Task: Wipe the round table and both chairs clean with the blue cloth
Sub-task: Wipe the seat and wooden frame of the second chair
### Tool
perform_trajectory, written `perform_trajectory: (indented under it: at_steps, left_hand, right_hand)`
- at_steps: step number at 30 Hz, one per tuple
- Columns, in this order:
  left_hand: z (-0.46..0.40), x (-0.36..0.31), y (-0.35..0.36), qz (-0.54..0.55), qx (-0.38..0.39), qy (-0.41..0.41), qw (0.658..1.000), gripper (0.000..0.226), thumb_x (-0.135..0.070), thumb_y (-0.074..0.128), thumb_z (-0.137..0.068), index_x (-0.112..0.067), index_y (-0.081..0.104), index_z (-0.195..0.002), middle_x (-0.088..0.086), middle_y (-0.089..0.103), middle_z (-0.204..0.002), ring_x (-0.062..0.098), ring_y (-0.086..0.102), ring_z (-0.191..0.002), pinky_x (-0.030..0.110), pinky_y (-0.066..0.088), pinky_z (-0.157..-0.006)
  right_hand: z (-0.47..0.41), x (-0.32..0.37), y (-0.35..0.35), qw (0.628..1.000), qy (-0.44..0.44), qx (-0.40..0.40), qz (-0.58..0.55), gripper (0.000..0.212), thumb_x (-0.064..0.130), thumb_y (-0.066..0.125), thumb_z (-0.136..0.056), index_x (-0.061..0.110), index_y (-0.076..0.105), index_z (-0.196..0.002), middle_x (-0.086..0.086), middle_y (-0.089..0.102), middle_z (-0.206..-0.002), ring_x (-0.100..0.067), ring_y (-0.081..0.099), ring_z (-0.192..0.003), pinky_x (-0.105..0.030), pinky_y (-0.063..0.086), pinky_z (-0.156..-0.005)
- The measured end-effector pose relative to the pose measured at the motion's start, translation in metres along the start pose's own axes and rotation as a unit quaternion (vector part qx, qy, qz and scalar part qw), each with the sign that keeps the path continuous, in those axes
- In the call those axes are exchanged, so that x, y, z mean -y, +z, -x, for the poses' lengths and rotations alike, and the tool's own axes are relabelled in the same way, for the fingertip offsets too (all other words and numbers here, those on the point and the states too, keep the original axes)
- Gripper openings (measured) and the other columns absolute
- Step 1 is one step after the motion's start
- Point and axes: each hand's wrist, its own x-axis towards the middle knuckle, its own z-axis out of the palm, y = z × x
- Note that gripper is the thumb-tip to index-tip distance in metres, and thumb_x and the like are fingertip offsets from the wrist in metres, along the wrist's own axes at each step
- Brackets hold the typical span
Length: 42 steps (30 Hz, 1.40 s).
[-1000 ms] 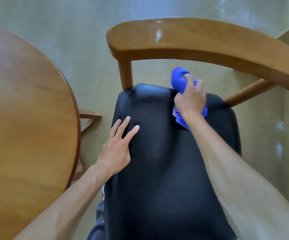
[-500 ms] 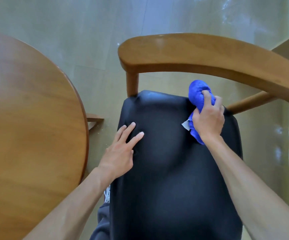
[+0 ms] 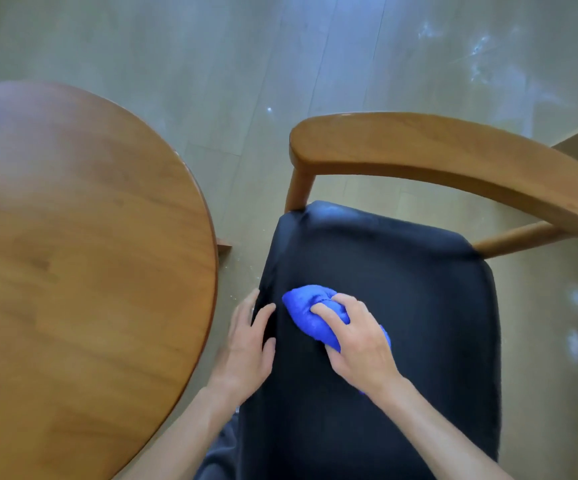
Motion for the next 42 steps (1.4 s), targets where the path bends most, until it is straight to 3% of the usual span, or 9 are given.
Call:
perform_trajectory:
  at_steps: [9, 16, 18, 24, 30, 32, 35, 37, 42]
  left_hand:
    - [0.054, -0.001, 0.024, -0.116, 0.030, -0.139, 0.983, 0.073, -0.063, 0.056, -0.081, -0.022, 0.028, -0.135, -0.004, 0.020, -0.136, 0.015, 0.031, -0.126, 0.026, 0.043, -0.096]
    - [0.064, -0.011, 0.020, -0.077, 0.079, -0.350, 0.930, 0.089, -0.080, 0.054, -0.065, -0.016, 0.036, -0.125, -0.002, 0.040, -0.127, 0.020, 0.035, -0.124, 0.036, 0.044, -0.093]
    - [0.065, -0.008, 0.021, -0.090, 0.095, -0.349, 0.928, 0.095, -0.084, 0.049, -0.065, -0.016, 0.035, -0.129, -0.002, 0.038, -0.131, 0.019, 0.033, -0.126, 0.037, 0.042, -0.094]
    - [0.056, -0.002, 0.016, -0.153, 0.117, -0.298, 0.935, 0.098, -0.086, 0.046, -0.067, -0.016, 0.030, -0.135, 0.000, 0.031, -0.138, 0.021, 0.029, -0.130, 0.037, 0.038, -0.097]
    - [0.045, -0.006, 0.012, -0.236, 0.083, -0.180, 0.951, 0.117, -0.082, 0.052, -0.067, -0.017, 0.005, -0.152, 0.008, 0.006, -0.160, 0.028, 0.003, -0.148, 0.046, 0.020, -0.114]
    - [0.037, -0.012, 0.008, -0.265, 0.061, -0.064, 0.960, 0.118, -0.071, 0.070, -0.060, -0.017, 0.020, -0.153, 0.014, 0.017, -0.159, 0.035, 0.016, -0.146, 0.055, 0.028, -0.110]
    - [0.024, -0.017, 0.007, -0.309, 0.047, 0.093, 0.945, 0.116, -0.052, 0.086, -0.046, -0.017, 0.040, -0.146, 0.019, 0.033, -0.152, 0.042, 0.034, -0.138, 0.062, 0.040, -0.099]
    - [0.018, -0.018, 0.006, -0.332, 0.097, 0.118, 0.931, 0.115, -0.052, 0.079, -0.057, -0.025, 0.020, -0.152, 0.016, 0.014, -0.159, 0.040, 0.016, -0.145, 0.060, 0.031, -0.107]
    - [0.009, -0.013, 0.005, -0.335, 0.163, 0.090, 0.924, 0.110, -0.062, 0.061, -0.076, -0.035, -0.017, -0.149, 0.002, -0.031, -0.156, 0.030, -0.019, -0.146, 0.049, 0.012, -0.118]
  right_hand:
    - [-0.132, 0.033, 0.019, 0.986, 0.039, 0.028, 0.160, 0.059, 0.006, 0.059, -0.065, 0.022, 0.057, -0.122, -0.015, 0.056, -0.122, -0.032, 0.051, -0.081, -0.038, 0.037, -0.064]
    - [-0.027, 0.069, 0.036, 0.945, -0.254, 0.176, 0.111, 0.050, 0.017, 0.067, -0.052, 0.028, 0.059, -0.101, -0.004, 0.061, -0.101, -0.023, 0.051, -0.071, -0.030, 0.040, -0.055]
    - [-0.066, 0.054, 0.028, 0.943, -0.258, 0.135, 0.164, 0.051, 0.012, 0.066, -0.056, 0.028, 0.061, -0.104, -0.005, 0.061, -0.101, -0.024, 0.051, -0.071, -0.031, 0.039, -0.056]
    - [-0.144, 0.035, 0.020, 0.976, 0.057, -0.019, 0.210, 0.056, 0.004, 0.059, -0.063, 0.024, 0.059, -0.116, -0.011, 0.059, -0.109, -0.028, 0.051, -0.075, -0.033, 0.033, -0.058]
    - [0.034, 0.007, 0.008, 0.973, -0.182, 0.118, 0.084, 0.059, -0.001, 0.055, -0.057, 0.024, 0.059, -0.111, -0.010, 0.059, -0.112, -0.028, 0.051, -0.076, -0.040, 0.048, -0.066]
    - [0.048, -0.037, -0.022, 0.966, -0.204, 0.130, 0.090, 0.062, -0.004, 0.057, -0.058, 0.026, 0.055, -0.111, -0.008, 0.055, -0.117, -0.029, 0.056, -0.081, -0.041, 0.052, -0.071]
    - [0.039, -0.093, -0.055, 0.991, -0.060, 0.070, 0.098, 0.061, -0.005, 0.073, -0.056, 0.018, 0.065, -0.112, -0.013, 0.056, -0.121, -0.036, 0.061, -0.086, -0.042, 0.053, -0.068]
    - [0.035, -0.116, -0.065, 0.990, 0.099, 0.022, 0.096, 0.058, -0.005, 0.073, -0.063, 0.011, 0.065, -0.119, -0.018, 0.054, -0.127, -0.041, 0.057, -0.095, -0.046, 0.051, -0.076]
    - [0.058, -0.097, -0.049, 0.882, 0.448, -0.144, 0.018, 0.057, -0.001, 0.057, -0.079, 0.011, 0.046, -0.134, -0.018, 0.041, -0.132, -0.040, 0.048, -0.108, -0.049, 0.043, -0.091]
